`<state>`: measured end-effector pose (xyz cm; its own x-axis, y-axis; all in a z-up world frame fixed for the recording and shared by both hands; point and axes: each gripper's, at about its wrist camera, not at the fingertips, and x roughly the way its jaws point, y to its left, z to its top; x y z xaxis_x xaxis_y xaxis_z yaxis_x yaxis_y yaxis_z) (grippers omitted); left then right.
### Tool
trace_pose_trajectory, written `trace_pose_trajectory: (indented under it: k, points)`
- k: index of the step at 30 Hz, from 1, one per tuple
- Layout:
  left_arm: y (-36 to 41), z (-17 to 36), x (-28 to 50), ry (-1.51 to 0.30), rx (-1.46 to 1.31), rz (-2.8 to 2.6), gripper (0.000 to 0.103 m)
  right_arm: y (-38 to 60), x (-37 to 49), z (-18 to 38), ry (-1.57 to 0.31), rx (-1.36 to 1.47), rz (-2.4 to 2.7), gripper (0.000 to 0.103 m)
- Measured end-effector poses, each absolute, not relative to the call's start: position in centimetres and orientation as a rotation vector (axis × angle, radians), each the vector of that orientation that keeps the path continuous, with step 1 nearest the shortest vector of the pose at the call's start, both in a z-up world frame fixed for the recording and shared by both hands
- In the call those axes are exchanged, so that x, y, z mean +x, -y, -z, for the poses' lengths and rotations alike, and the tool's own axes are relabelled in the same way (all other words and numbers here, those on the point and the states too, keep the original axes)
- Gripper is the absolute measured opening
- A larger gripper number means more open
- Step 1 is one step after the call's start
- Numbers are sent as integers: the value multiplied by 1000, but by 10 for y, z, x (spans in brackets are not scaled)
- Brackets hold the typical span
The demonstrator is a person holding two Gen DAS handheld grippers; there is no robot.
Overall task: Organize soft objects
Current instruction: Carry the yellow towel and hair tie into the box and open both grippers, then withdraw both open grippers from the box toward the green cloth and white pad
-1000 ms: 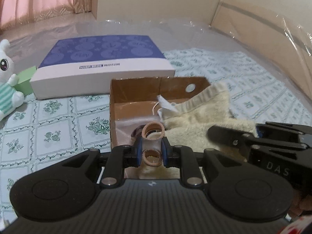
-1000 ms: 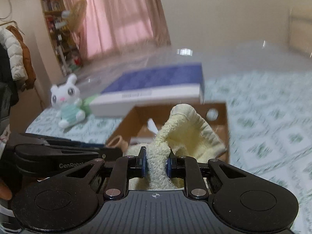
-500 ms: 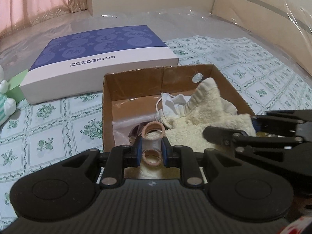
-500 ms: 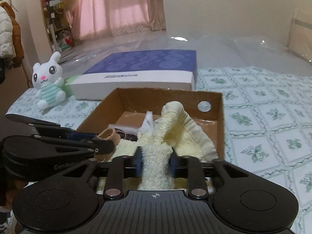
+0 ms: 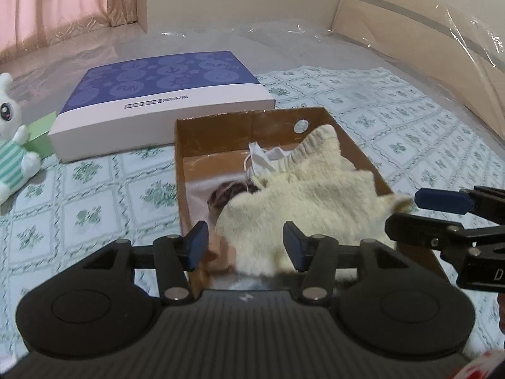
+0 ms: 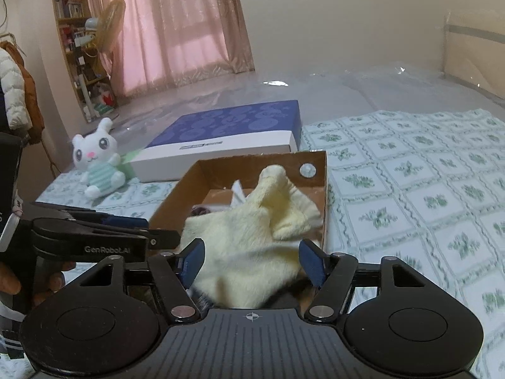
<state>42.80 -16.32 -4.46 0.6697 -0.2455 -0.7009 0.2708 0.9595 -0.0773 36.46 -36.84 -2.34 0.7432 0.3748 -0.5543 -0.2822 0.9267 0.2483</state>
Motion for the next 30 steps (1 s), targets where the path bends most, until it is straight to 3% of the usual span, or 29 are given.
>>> trace_pose_trajectory:
  k: [30]
  points:
    - [102,-46,191,-723,-2,221,52,344,175,-42,-611,258,-292,72]
